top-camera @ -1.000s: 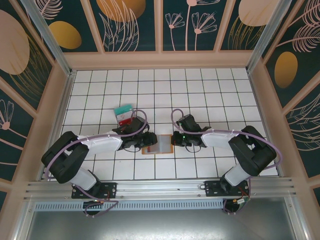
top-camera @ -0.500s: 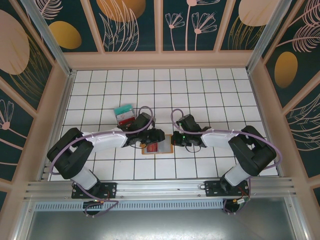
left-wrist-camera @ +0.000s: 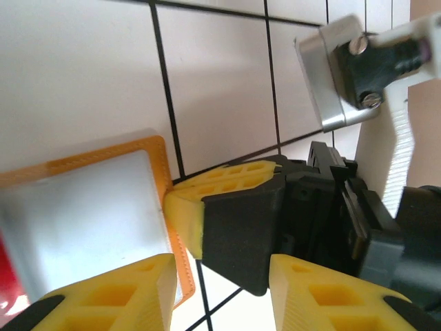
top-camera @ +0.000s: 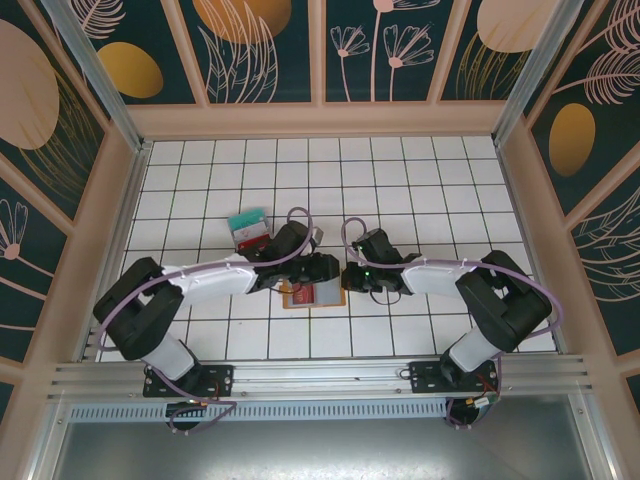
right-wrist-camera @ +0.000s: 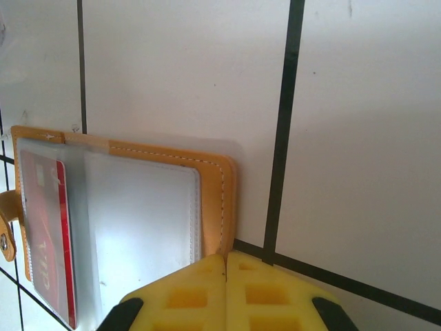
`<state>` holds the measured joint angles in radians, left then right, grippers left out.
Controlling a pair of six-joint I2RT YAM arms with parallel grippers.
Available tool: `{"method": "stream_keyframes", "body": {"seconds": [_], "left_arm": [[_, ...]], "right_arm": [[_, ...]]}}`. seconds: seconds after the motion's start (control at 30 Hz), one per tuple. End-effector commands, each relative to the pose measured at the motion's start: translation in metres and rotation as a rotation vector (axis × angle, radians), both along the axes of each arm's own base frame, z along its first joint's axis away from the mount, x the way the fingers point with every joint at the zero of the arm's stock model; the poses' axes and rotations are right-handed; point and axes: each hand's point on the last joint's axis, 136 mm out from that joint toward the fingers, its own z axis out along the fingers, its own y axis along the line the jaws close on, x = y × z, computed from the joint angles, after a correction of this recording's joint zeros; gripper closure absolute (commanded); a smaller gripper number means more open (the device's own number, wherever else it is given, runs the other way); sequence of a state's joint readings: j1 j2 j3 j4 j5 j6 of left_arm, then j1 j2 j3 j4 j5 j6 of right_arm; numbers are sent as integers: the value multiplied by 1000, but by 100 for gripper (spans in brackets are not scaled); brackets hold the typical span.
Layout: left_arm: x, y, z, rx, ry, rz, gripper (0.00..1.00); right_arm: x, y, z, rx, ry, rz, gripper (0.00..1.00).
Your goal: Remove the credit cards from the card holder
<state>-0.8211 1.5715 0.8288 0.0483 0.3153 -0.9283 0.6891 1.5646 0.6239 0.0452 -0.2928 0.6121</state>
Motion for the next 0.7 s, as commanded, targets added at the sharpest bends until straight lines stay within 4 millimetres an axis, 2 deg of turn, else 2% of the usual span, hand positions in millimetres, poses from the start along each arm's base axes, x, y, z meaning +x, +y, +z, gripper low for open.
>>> {"method": "stream_keyframes", "body": {"seconds": [0.0,0.1,0.23,0.3,0.47,0.67], "left_arm": [[13,24,22,81,-100,68,59],[15,53,19,153,-124,123,63],[15,95,4,220,-99,198,72],[13,105,-3,229,-91,210,76],[5,103,-19,217,-57,178,82],[-1,98,-39,208,-24,150,84]], "right_arm": [[-5,-11,-11,-66,31,-21,95],[1,-11,1,-57,-2,-27,90],[7,-9,22,-29,-51,-34,81],[10,-7,32,-12,-72,-38,80],[14,5,54,43,-110,-27,80],[2,40,68,199,-52,79,85]]}}
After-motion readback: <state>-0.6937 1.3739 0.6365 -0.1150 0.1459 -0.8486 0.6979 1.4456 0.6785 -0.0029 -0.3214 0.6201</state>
